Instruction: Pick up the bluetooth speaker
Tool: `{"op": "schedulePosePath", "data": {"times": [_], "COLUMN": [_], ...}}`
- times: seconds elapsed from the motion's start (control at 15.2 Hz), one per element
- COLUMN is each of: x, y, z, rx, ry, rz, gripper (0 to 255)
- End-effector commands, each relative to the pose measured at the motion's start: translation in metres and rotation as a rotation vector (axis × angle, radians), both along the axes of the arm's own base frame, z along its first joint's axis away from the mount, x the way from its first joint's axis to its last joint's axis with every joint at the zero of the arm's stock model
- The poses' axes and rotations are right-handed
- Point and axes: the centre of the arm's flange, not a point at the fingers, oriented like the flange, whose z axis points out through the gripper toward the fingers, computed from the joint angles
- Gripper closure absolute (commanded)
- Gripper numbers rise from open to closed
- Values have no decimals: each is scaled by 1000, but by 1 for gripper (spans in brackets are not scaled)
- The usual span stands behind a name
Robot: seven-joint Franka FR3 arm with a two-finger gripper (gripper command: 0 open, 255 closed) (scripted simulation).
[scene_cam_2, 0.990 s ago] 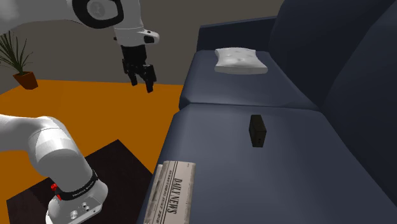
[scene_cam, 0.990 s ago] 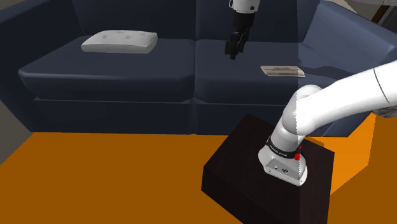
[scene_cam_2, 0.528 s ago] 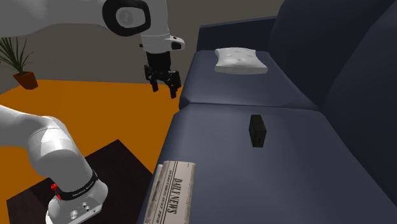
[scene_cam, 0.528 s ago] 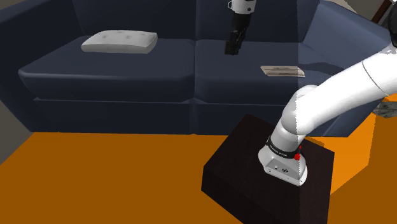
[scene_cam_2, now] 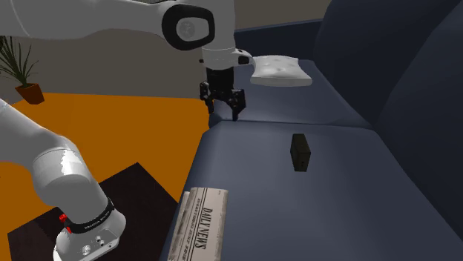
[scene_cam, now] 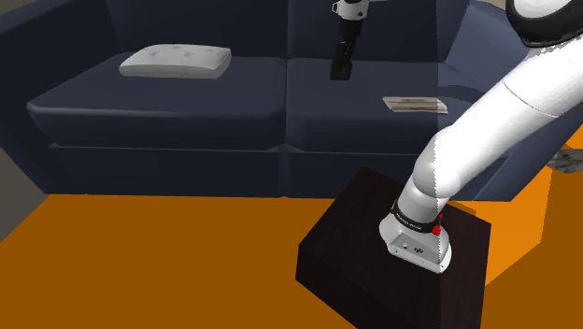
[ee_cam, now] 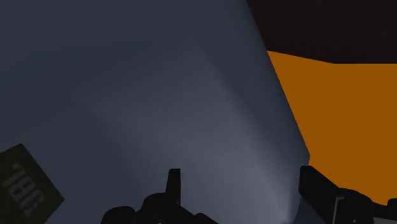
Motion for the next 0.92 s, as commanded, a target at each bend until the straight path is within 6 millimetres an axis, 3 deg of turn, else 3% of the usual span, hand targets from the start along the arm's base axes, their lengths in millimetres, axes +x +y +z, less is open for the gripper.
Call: {"op": "schedulePosePath", "data": {"times": [0.0, 0.86], "x": [11, 106], "y": [-23, -160], "z": [-4, -25], "rx": [-4, -18], "ry": [-2, -20], "rz": [12, 83], "gripper": [0, 0]}}
